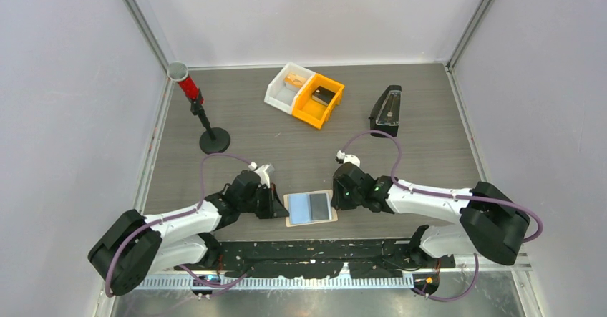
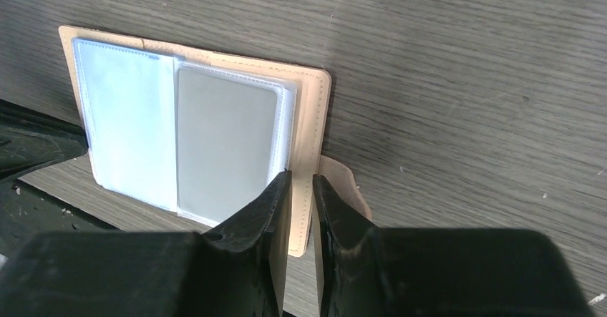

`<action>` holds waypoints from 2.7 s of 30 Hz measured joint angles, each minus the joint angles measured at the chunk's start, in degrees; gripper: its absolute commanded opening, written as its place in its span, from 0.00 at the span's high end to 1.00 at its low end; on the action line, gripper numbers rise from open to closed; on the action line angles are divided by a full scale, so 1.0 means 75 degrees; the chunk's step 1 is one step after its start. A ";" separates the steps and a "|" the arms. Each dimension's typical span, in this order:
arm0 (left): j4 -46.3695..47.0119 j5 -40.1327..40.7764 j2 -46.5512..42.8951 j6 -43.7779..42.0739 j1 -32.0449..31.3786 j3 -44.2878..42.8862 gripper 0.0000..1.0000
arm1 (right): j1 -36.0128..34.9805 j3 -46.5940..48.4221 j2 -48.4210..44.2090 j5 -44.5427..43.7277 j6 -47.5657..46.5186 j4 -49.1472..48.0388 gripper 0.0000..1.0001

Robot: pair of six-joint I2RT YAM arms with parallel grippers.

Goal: Take the credit cards out of the card holder
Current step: Remove the credit card from the card holder.

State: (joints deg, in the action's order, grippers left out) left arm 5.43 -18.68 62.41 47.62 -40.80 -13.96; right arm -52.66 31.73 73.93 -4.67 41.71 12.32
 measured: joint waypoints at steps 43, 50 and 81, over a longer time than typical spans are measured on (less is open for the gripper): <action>0.0055 -0.0009 0.0047 0.0058 0.0000 0.0038 1.00 | -0.0562 0.0714 0.0099 0.0245 -0.0149 -0.0213 0.68; 0.0061 -0.0017 0.0047 0.0058 0.0000 0.0041 1.00 | -0.0562 0.0714 0.0099 0.0125 -0.0149 -0.0184 0.61; 0.0172 -0.0061 0.0047 0.0195 0.0000 0.0096 1.00 | -0.0641 0.0793 0.0527 -0.0947 -0.0408 0.0466 0.95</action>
State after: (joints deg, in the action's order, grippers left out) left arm 6.72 -19.14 62.76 49.08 -40.80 -13.23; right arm -57.47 37.67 77.89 -11.77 38.65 15.81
